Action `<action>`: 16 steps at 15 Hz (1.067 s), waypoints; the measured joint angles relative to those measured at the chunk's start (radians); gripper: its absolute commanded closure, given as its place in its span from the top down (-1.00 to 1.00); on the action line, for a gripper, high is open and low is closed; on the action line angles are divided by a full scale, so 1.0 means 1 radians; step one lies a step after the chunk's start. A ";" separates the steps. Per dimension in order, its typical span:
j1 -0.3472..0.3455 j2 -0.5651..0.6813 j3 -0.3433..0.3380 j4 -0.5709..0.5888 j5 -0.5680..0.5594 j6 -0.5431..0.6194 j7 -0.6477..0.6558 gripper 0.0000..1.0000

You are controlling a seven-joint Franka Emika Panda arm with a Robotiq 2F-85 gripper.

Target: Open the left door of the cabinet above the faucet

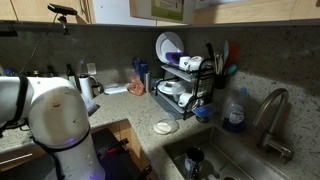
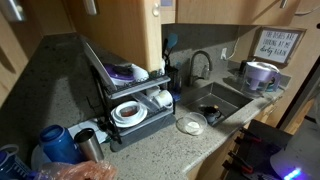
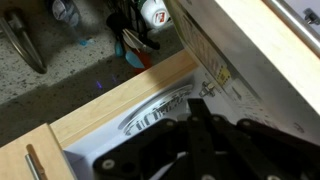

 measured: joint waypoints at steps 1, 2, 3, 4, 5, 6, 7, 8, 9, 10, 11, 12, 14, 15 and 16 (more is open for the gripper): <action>0.009 0.001 0.005 0.000 0.005 -0.006 0.000 -1.00; 0.017 0.001 0.009 0.000 0.013 -0.013 0.000 -1.00; 0.026 0.002 0.014 0.000 0.020 -0.024 0.000 -1.00; 0.034 0.002 0.019 0.000 0.026 -0.034 0.000 -1.00; 0.042 0.002 0.025 0.000 0.033 -0.047 0.000 -1.00; 0.049 0.002 0.032 -0.001 0.038 -0.062 0.000 -1.00; 0.055 0.002 0.039 -0.001 0.042 -0.076 0.000 -1.00; 0.060 0.002 0.046 -0.002 0.048 -0.090 0.000 -1.00; 0.065 0.002 0.053 -0.002 0.056 -0.102 0.000 -1.00; 0.070 0.002 0.059 -0.003 0.065 -0.115 -0.001 -1.00; 0.074 0.002 0.064 -0.003 0.075 -0.128 -0.001 -1.00; 0.079 0.002 0.070 -0.003 0.081 -0.141 -0.001 -1.00; 0.088 0.002 0.079 -0.003 0.095 -0.160 -0.002 -1.00; 0.092 0.002 0.084 -0.003 0.101 -0.168 -0.003 -1.00; 0.095 0.002 0.089 -0.003 0.108 -0.176 -0.003 -1.00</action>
